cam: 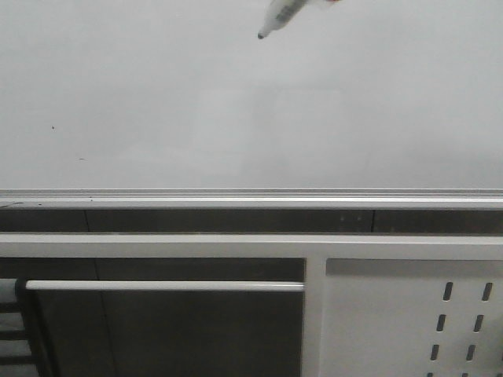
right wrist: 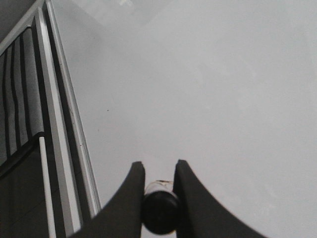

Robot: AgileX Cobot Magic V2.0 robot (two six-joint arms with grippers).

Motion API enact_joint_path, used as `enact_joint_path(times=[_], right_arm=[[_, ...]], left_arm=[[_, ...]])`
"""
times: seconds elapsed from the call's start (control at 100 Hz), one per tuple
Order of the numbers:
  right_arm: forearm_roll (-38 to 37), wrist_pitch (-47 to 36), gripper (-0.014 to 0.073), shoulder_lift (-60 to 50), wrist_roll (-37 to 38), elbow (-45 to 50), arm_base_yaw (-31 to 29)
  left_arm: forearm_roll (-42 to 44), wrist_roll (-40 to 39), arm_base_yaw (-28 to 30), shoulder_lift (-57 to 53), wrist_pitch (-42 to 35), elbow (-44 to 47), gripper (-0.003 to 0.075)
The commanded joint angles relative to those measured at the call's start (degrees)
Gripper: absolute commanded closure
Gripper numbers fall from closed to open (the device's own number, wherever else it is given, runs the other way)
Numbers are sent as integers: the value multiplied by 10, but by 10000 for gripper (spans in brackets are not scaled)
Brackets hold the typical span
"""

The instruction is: Write number 1 on whiteboard

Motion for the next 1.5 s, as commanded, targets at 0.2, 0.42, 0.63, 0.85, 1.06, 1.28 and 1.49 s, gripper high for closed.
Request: enact_joint_path(times=[0.2,0.42,0.63,0.85,1.06,1.28,1.49], right_arm=[[-21,-114,644,31,56,-15,19],[-21,-125,644,44,65,-15,19],[-21,-166,644,56,88,-15,19],[-21,-167,644,84,89,-15,19],[-21,-222,644,111,89,-15,19],[-21,-253,645,140,89,-15,19],[-15,-282,645,166,89,-15,19]], left_arm=[[-6,-6,2,9,-48,-13,592],[-6,-6,2,9,-48,-13,592],[-6,-6,2,9,-48,-13,592],[-6,-6,2,9,-48,-13,592],[-6,-6,2,9,-48,-13,592],[-6,-6,2,9,-48,-13,592],[-6,-6,2,9,-48,-13,592]])
